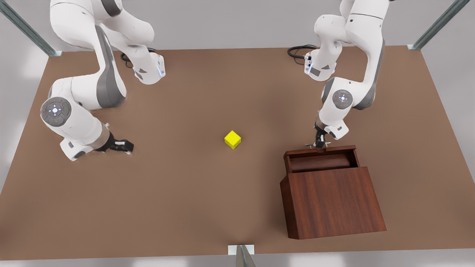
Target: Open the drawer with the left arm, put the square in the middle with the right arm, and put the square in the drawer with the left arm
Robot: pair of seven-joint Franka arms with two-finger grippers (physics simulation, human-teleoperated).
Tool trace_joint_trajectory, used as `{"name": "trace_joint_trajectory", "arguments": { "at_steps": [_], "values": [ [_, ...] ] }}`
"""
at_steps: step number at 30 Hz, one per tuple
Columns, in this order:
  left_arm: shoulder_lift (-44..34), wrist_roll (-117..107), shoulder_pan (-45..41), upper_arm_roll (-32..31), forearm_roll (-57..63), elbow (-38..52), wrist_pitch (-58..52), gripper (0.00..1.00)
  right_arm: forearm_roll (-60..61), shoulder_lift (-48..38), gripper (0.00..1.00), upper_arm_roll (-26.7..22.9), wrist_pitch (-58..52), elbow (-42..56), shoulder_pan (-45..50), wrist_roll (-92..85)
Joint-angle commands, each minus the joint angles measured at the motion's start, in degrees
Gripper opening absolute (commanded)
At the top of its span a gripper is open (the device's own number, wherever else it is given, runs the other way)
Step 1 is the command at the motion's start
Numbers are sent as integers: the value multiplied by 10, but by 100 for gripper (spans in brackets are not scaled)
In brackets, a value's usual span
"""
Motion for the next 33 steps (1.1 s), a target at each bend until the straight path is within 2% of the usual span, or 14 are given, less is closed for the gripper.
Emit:
{"name": "trace_joint_trajectory", "arguments": {
  "at_steps": [1, 2, 3, 5, 6, 18, 20, 21, 23, 24, 26, 28, 30, 33],
  "values": [
    [0, 0, -3, 0, 0, 0, 0, 100, 1, -15, 100, 0, 0, -14, 0, -23],
    [1, 0, -3, 0, 0, 0, 0, 100, 6, -37, 100, -2, 7, -40, -21, -60],
    [1, -1, -3, 0, -1, 0, 0, 100, 9, -61, 100, -41, 24, -78, 11, -66],
    [1, -1, -3, 0, -1, 0, 0, 100, 10, -38, 100, -100, 47, -70, 60, -65],
    [1, -5, -3, 0, -2, 0, 0, 100, 10, -39, 100, -106, 49, -56, 77, -65],
    [-24, -21, -20, -1, -59, 15, -50, 100, 13, -31, 100, -102, 40, -43, 75, -57],
    [-12, -66, -48, -4, -86, 160, -224, 100, 13, -31, 100, -101, 40, -44, 76, -57],
    [30, -68, -58, -54, -85, 265, -300, 100, 13, -31, 100, -102, 40, -44, 75, -57],
    [150, 58, -91, -150, 0, 454, -339, 100, 13, -31, 100, -101, 40, -45, 75, -57],
    [209, 203, -116, -170, 53, 517, -342, 100, 13, -31, 100, -102, 40, -46, 75, -57],
    [277, 524, -131, -176, 59, 580, -337, 100, 13, -30, 100, -102, 40, -47, 75, -57],
    [318, 786, -131, -175, 59, 568, -289, 100, 13, -30, 100, -102, 40, -48, 75, -53],
    [320, 840, -144, -173, 63, 476, -147, 100, 13, -29, 100, -102, 40, -48, 75, -53],
    [343, 847, -152, -173, 64, 430, -43, 100, 13, -25, 100, -102, 40, -48, 75, -53]
  ]
}}
